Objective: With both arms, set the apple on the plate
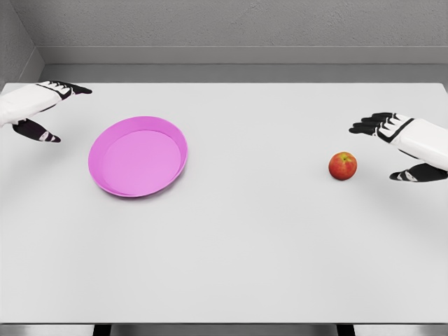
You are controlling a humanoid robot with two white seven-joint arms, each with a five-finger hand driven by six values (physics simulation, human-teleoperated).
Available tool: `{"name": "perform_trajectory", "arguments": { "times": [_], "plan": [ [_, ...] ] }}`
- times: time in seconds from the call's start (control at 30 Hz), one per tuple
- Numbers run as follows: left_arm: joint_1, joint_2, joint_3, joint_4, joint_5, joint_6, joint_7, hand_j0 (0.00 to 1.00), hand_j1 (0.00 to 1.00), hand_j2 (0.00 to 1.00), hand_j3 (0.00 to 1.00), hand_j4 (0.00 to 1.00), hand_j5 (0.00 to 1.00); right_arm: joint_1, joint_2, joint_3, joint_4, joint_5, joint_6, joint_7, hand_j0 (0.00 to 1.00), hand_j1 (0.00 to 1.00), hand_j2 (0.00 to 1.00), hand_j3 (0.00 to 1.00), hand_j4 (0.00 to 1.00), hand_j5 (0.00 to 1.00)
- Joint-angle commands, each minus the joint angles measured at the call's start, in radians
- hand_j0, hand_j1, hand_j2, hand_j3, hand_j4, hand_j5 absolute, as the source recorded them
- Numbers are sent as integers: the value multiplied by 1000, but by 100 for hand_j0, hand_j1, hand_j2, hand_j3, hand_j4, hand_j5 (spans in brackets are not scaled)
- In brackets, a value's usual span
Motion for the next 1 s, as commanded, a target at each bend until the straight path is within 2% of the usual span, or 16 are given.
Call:
{"name": "perform_trajectory", "arguments": {
  "times": [0.0, 0.1, 0.13, 0.17, 0.27, 0.33, 0.4, 0.5, 0.57, 0.6, 0.87, 0.97],
  "plan": [
    [0, 2, 1, -1, 6, 2, 1, 100, 100, 100, 100, 100, 100, 0, -2, -3, -2, -8, 2, 0, 100, 100, 100, 100, 100, 100],
    [0, 2, -1, -1, 6, 2, 1, 100, 100, 100, 100, 100, 100, -2, 1, -3, 7, -19, 3, -17, 100, 100, 100, 100, 100, 100],
    [0, 2, -1, -1, 6, 2, 1, 100, 100, 100, 100, 100, 100, -6, 3, -3, 10, -19, 40, -17, 100, 100, 100, 100, 100, 100],
    [0, 0, -1, -1, 4, 2, 1, 100, 100, 100, 100, 100, 100, -6, 4, 3, 10, -19, 117, -16, 100, 100, 100, 100, 100, 100],
    [-2, 0, -1, -1, -7, 2, 1, 100, 100, 100, 100, 100, 100, -25, 21, 50, 6, -11, 215, 21, 100, 100, 100, 100, 100, 100],
    [-2, 0, 1, -1, -7, 2, 1, 100, 100, 100, 100, 100, 100, -116, 44, 133, 4, -11, 319, 136, 100, 100, 100, 100, 100, 100],
    [-2, 0, 1, -1, -7, 2, 1, 100, 100, 100, 100, 100, 100, -169, 56, 172, 4, -11, 361, 217, 100, 100, 100, 100, 100, 100],
    [-3, 0, -1, -1, -7, 2, 1, 100, 100, 100, 100, 100, 100, -210, 70, 213, 9, -11, 382, 271, 100, 100, 100, 100, 100, 100],
    [-3, 0, 1, -1, -10, 2, 1, 100, 100, 100, 100, 100, 100, -276, 99, 297, 17, -11, 468, 288, 100, 100, 100, 100, 100, 100],
    [-3, 0, -1, -1, -10, 2, 1, 100, 100, 100, 100, 100, 100, -301, 104, 328, 30, -11, 480, 299, 100, 100, 100, 100, 100, 100],
    [-6, 2, 1, 2, -11, 2, 1, 100, 100, 100, 100, 100, 100, -330, 121, 350, 37, -11, 519, 325, 100, 100, 100, 100, 100, 100],
    [-6, 2, 1, 4, -11, 2, 1, 100, 100, 100, 100, 100, 100, -376, 139, 408, 41, -11, 568, 328, 100, 100, 100, 100, 100, 100]
  ]
}}
